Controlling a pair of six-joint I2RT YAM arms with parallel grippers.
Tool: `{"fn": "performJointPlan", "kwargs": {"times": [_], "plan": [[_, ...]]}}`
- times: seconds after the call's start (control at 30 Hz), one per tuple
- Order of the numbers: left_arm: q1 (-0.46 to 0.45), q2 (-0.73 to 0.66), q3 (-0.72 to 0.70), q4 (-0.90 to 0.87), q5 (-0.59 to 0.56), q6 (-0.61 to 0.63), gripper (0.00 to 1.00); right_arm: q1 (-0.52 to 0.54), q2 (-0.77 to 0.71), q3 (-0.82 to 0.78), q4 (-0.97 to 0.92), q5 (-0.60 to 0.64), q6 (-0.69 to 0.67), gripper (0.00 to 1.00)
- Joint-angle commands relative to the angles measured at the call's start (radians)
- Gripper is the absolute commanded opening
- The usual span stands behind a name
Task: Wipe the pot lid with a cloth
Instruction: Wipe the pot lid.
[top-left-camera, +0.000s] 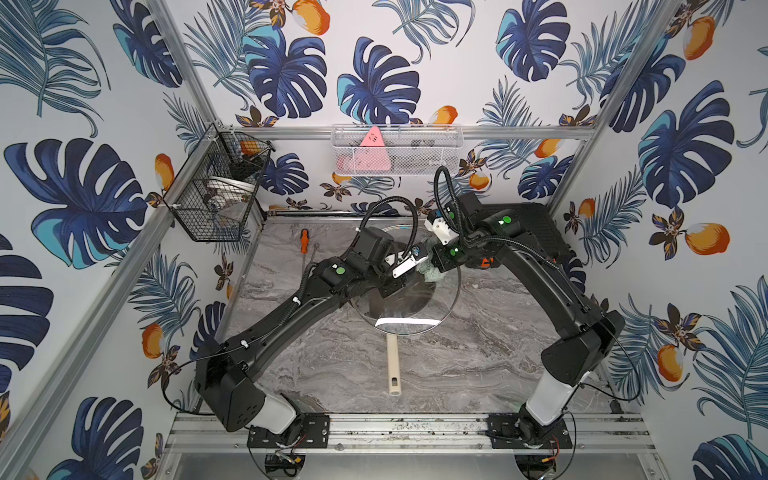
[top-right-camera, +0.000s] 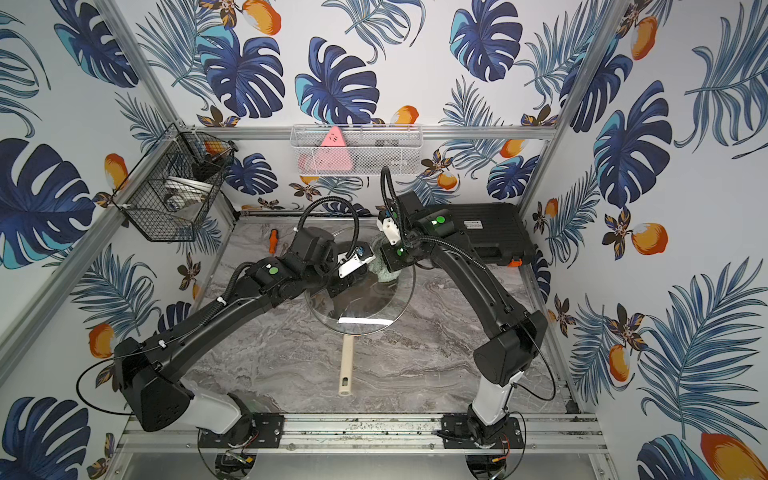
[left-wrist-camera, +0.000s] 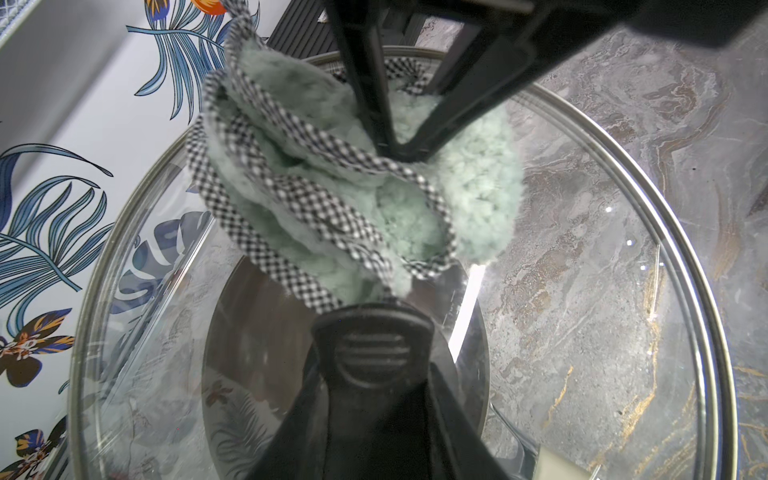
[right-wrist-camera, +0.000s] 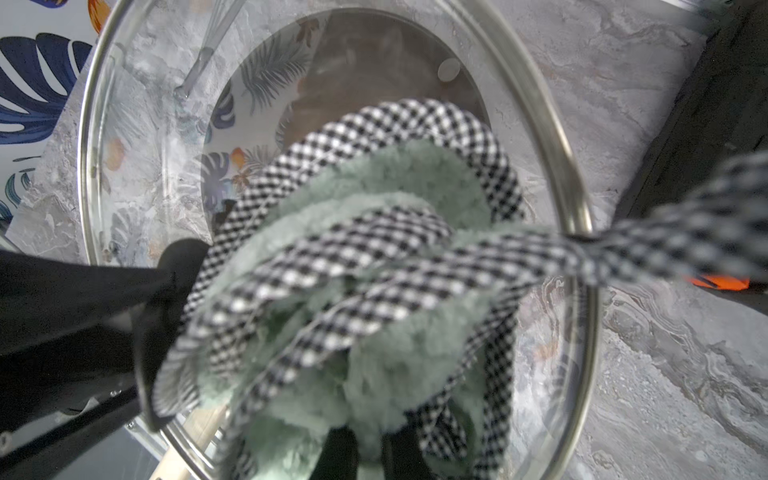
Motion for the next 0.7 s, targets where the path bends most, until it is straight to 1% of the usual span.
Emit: {"fn": "performJointPlan", "kwargs": {"times": [0.0, 0.17, 0.33, 0.4, 0.53, 0.67], "plan": [[0.0, -0.017, 0.007, 0.167, 0.053, -0.011, 0.0, -0.01, 0.042, 0.044, -0.025, 0.009, -0.019, 0.0], [-0.001, 0.011, 0.029, 0.143, 0.031, -0.024, 0.0, -0.044, 0.101, 0.101, -0.018, 0.001, -0.016, 0.0], [0.0, 0.072, 0.097, 0.083, -0.019, -0.06, 0.0, -0.077, 0.09, 0.101, -0.013, 0.026, -0.002, 0.0], [0.0, 0.102, 0.133, 0.056, -0.024, -0.083, 0.0, -0.086, 0.067, 0.076, 0.003, 0.029, 0.009, 0.0], [0.0, 0.139, 0.173, 0.043, -0.067, -0.14, 0.0, -0.141, -0.001, 0.007, 0.025, 0.052, 0.042, 0.0], [0.0, 0.168, 0.21, 0.02, -0.115, -0.204, 0.0, -0.182, -0.088, -0.103, 0.056, 0.085, 0.084, 0.0]]}}
